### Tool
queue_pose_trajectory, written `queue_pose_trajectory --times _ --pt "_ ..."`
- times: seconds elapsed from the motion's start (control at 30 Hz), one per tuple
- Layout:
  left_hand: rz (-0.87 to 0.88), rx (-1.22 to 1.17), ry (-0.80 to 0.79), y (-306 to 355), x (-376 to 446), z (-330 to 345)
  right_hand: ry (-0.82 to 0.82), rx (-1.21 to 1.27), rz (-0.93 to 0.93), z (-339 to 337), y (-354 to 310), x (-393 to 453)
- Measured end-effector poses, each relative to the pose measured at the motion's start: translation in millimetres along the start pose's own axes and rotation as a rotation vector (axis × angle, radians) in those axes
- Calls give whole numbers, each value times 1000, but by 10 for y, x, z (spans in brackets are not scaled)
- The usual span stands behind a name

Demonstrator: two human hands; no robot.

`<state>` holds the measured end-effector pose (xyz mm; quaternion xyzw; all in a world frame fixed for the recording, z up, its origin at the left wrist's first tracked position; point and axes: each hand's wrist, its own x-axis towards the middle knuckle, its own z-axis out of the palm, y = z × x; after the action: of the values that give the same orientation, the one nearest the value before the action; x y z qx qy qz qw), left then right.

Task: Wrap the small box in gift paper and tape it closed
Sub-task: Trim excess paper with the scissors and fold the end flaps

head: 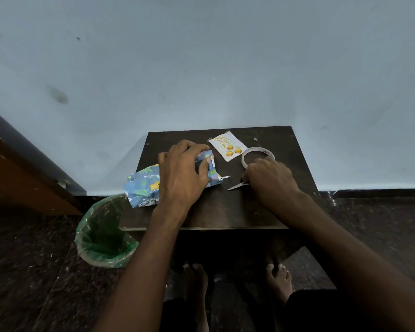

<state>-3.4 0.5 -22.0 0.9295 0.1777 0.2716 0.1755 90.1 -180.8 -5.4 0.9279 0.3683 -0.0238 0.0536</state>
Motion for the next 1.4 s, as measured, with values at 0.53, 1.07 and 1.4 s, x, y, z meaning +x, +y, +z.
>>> queue_pose_trajectory --times 0.53,1.07,1.4 --pt "38 -53 -8 58 32 53 289 447 75 94 -41 170" --pt "-45 -131 -40 317 237 178 231 653 286 201 42 510" --pt "-80 -202 -19 540 390 362 412 962 535 338 710 875"
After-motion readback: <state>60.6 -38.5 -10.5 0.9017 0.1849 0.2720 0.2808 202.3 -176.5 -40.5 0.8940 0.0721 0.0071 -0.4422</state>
